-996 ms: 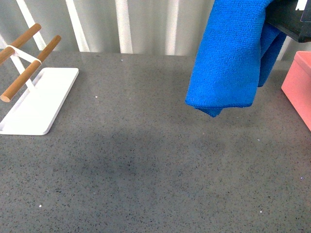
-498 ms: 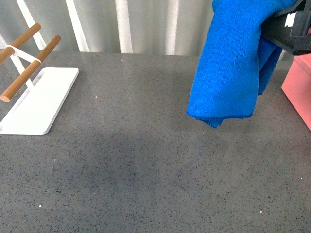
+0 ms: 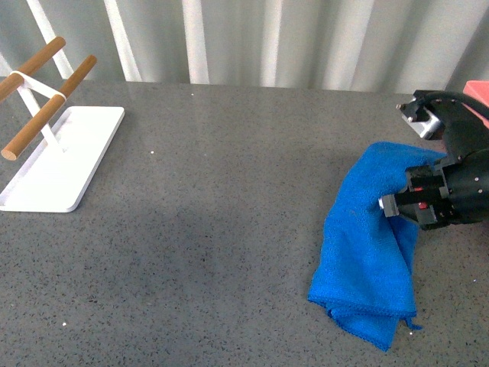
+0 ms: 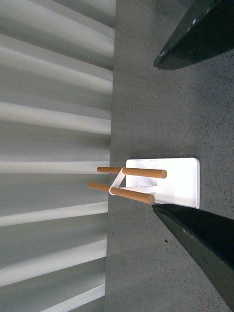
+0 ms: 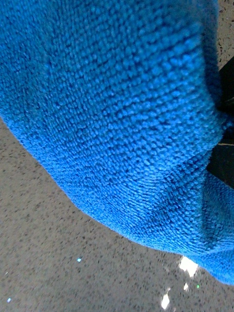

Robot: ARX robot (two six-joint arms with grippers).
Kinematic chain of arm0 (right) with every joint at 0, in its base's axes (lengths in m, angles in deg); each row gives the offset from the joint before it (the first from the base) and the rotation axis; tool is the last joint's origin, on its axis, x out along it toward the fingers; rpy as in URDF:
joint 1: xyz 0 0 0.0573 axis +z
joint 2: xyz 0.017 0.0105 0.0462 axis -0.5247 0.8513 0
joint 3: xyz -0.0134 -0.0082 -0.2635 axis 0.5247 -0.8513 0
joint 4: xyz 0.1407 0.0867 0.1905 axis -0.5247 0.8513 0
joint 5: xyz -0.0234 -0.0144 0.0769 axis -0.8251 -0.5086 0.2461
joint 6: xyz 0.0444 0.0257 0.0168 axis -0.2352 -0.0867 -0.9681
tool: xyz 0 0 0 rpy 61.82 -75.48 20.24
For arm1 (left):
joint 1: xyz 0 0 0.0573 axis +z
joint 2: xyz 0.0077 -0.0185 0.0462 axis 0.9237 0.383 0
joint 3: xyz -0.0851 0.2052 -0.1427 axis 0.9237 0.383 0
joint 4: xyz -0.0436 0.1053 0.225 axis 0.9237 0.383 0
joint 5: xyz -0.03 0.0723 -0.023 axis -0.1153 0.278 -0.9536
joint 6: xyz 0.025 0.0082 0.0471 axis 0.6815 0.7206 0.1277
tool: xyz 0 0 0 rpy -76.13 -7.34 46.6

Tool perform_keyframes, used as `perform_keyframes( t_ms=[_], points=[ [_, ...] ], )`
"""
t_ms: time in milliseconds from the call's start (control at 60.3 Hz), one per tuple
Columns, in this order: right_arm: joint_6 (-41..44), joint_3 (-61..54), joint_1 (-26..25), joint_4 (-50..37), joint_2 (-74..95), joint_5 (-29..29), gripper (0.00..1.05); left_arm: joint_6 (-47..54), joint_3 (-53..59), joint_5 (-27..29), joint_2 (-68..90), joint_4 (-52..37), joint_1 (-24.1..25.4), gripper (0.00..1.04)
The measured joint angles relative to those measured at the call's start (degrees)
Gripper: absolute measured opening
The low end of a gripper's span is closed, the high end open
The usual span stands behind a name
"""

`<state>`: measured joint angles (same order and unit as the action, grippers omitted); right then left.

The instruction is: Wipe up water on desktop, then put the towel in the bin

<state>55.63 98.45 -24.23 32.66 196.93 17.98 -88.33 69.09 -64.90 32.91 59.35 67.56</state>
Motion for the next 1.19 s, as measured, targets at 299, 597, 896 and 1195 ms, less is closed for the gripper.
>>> perform_keyframes(
  t_ms=[299,597,896,1195],
  points=[
    [1.16,1.03,-0.61,-2.54,7.41,-0.55,0.03,0.11,0.00,0.00,0.00,0.00,0.02,0.98],
    [1.46,0.50,-1.07,-4.92,7.80,0.11,0.03,0.11,0.00,0.00,0.00,0.00,0.02,0.98],
    [2.91,2.38,-3.61,-4.50,9.73,-0.79,0.03,0.11,0.00,0.00,0.00,0.00,0.02,0.98],
    [3.54,10.69,-4.13,-0.90,13.44,-5.99,0.03,0.13,0.00,0.00,0.00,0.00,0.02,0.98]
  ],
)
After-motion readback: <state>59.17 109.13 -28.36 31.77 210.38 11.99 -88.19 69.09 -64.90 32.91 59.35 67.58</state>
